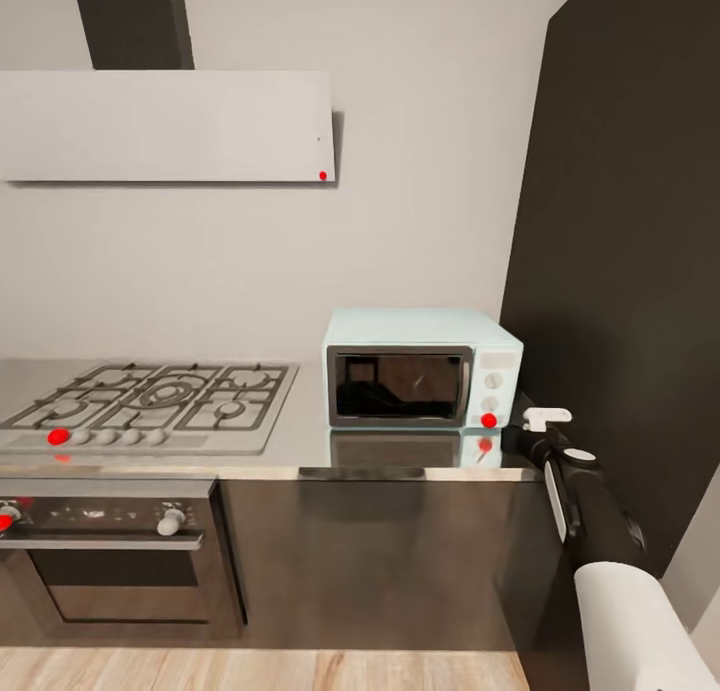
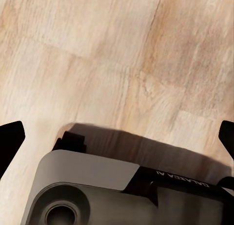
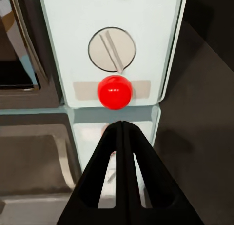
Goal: In the kitchen, take the popcorn bag from the countertop, put it into the microwave, and heat it until the popcorn is cooked so the cooked popcorn ends up inside the bag.
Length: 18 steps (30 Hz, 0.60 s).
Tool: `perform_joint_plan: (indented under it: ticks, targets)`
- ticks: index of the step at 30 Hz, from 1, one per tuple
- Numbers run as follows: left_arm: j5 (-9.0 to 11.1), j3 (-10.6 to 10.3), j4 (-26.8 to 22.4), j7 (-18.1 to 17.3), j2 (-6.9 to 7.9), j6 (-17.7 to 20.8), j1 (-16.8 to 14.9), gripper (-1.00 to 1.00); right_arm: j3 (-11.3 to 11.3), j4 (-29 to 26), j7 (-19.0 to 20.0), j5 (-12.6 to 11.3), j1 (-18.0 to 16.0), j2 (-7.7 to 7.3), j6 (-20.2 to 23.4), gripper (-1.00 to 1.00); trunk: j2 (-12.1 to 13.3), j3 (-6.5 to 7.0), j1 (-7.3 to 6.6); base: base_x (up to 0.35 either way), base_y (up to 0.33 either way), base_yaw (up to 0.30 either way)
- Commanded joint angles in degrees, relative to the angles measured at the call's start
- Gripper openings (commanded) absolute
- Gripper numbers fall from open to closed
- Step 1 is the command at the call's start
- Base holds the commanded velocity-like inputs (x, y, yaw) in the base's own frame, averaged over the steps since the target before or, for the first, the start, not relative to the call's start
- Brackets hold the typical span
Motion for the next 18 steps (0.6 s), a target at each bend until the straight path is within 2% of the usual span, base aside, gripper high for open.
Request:
perform_joint_plan:
  ticks: [1,18]
  targets:
    - [0.6,-0.5,0.1,-0.2,0.01,-0.2,-0.1,1.00,-0.2,0.0,0.4,0.6,0.0,0.07,0.2,-1.00,0.0,-0.07,0.02,0.176,0.000,0.000]
    - [0.6,-0.5,0.1,-0.2,0.06,-0.2,-0.1,1.00,-0.2,3.2,0.0,0.7,0.0,-0.32,0.1,-1.00,0.0,-0.07,0.02,0.183,0.000,0.000]
